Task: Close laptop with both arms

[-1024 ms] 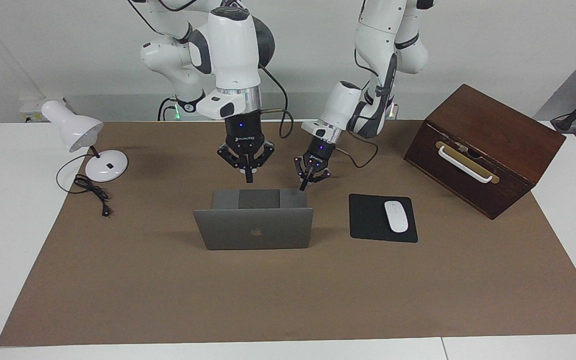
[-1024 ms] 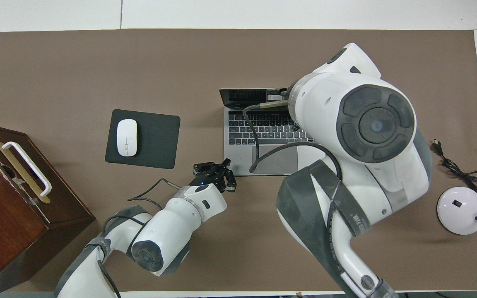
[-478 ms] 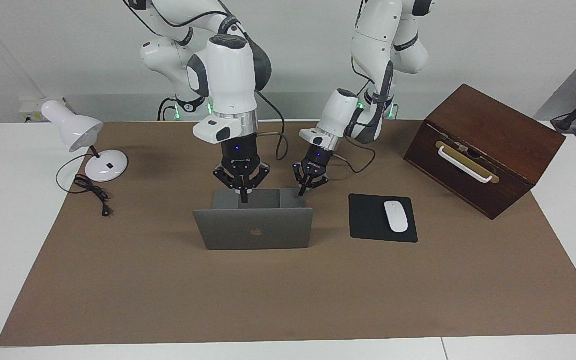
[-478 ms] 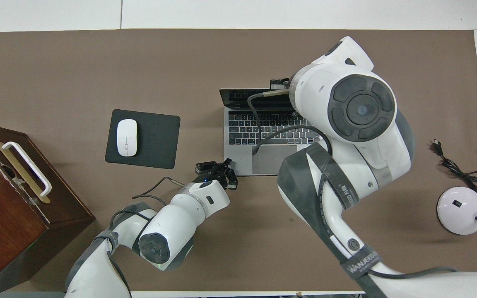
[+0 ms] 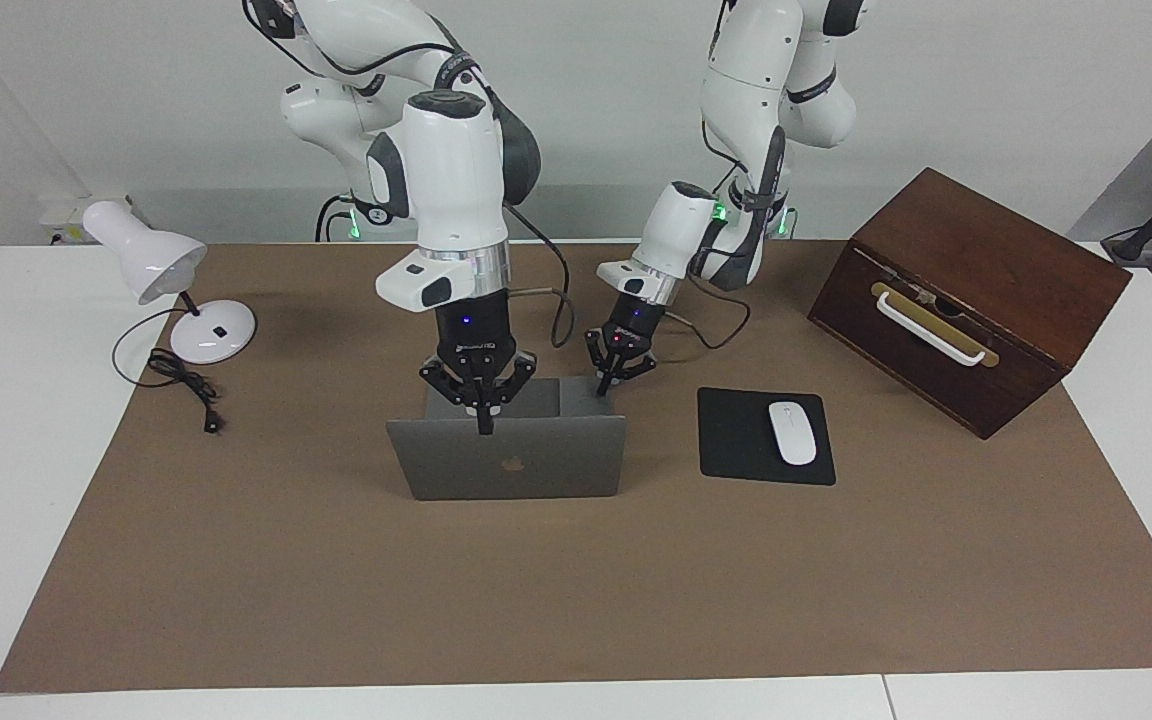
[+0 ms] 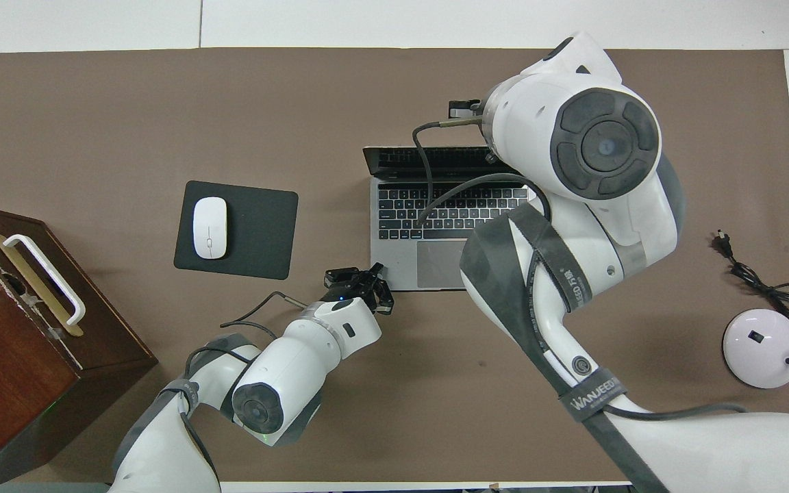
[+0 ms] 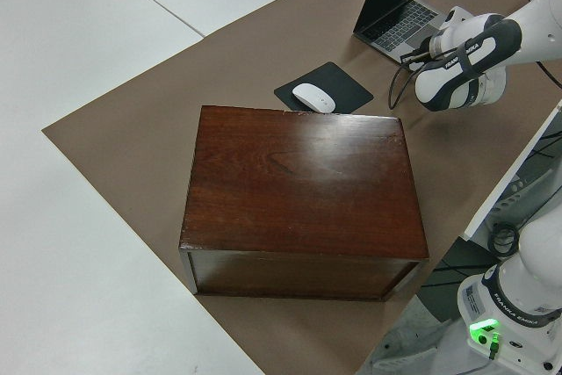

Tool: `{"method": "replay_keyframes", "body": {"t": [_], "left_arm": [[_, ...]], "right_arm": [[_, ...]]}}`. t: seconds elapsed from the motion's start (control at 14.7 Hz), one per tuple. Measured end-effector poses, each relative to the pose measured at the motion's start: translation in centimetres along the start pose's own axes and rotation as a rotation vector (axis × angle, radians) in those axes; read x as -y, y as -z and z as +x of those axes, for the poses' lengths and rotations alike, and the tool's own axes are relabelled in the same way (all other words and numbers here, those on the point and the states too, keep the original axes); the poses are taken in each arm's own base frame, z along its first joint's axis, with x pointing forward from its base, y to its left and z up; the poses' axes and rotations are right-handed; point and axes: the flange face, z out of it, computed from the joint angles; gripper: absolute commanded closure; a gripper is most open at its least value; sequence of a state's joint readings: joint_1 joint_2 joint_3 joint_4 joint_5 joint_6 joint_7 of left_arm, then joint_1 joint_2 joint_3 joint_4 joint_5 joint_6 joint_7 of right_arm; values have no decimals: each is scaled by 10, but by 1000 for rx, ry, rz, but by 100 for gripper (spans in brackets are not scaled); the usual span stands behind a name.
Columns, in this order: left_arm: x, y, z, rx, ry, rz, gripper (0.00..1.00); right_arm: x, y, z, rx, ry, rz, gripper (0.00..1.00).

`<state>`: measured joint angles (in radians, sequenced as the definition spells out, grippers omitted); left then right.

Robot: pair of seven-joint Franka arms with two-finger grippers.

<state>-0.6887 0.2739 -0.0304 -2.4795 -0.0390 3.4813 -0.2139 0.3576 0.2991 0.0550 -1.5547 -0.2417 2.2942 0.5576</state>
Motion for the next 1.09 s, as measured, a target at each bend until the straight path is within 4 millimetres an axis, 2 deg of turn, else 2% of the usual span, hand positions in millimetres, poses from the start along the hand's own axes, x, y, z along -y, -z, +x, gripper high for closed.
{"method": "replay_keyframes", "body": {"t": [0.41, 1.09], "left_arm": [[-5, -1, -3, 4, -13, -7, 100], [-7, -1, -4, 4, -50, -9, 100]], "right_arm": [[-13, -16, 9, 7, -23, -14, 100], [11, -20, 18, -12, -5, 15, 100]]}}
